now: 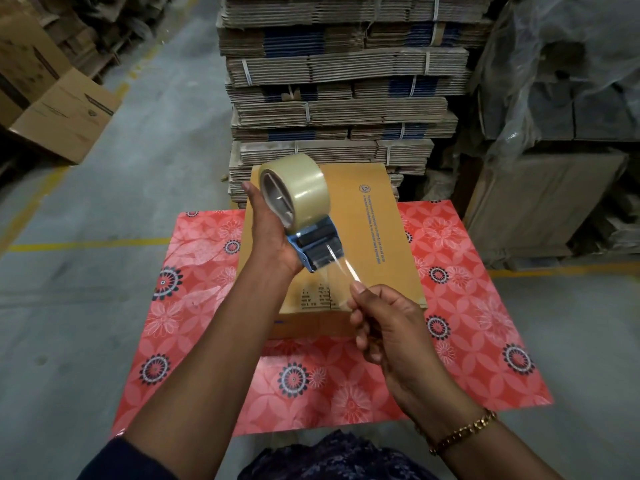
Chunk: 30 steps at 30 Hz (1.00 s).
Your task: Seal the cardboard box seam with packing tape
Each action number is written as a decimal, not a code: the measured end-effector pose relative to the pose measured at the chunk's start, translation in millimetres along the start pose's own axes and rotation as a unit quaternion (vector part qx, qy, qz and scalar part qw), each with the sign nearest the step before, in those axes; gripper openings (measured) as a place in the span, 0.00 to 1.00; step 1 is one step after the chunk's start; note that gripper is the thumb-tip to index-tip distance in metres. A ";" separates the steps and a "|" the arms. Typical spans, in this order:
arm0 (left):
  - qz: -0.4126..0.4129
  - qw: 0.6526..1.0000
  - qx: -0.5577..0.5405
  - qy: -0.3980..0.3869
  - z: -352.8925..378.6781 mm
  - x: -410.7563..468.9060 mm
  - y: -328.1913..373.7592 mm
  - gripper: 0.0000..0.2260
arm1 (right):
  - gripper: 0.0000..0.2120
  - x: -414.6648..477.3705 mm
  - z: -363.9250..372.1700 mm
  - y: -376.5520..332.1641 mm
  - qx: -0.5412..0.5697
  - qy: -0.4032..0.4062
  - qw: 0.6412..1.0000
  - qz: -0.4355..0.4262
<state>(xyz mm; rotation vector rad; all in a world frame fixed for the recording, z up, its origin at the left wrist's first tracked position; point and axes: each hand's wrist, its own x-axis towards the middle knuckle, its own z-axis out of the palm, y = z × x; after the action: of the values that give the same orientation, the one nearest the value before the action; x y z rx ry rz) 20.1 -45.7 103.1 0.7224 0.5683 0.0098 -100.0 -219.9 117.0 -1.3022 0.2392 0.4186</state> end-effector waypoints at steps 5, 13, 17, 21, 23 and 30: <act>-0.021 0.999 0.027 -0.006 -6.2 3.4 -2.4 0.37 | 0.11 -1.8 -3.7 16.5 -0.005 0.008 1.000 0.009; -0.057 0.995 0.075 0.021 -6.6 25.5 -30.1 0.44 | 0.10 13.5 -18.9 46.3 -0.014 0.054 0.998 0.043; -0.060 0.988 0.128 0.068 -11.2 46.3 -57.6 0.35 | 0.10 25.3 -30.3 64.2 -0.012 0.086 0.995 0.056; -0.068 0.974 0.204 0.074 -8.7 62.2 -78.6 0.21 | 0.11 35.0 -41.9 75.4 -0.021 0.112 0.991 0.063; -0.086 0.964 0.242 0.072 -3.8 67.9 -81.6 0.21 | 0.11 41.1 -45.8 83.1 -0.027 0.124 0.989 0.075; -0.037 0.923 0.378 0.063 2.6 95.7 -77.3 0.15 | 0.11 54.0 -47.9 101.5 -0.013 0.154 0.982 0.105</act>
<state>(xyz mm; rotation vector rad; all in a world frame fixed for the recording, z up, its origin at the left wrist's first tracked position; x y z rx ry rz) 88.5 -86.8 9.4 1.4597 0.7276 -0.2472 -91.8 -236.4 -6.2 -1.3708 0.6371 0.3971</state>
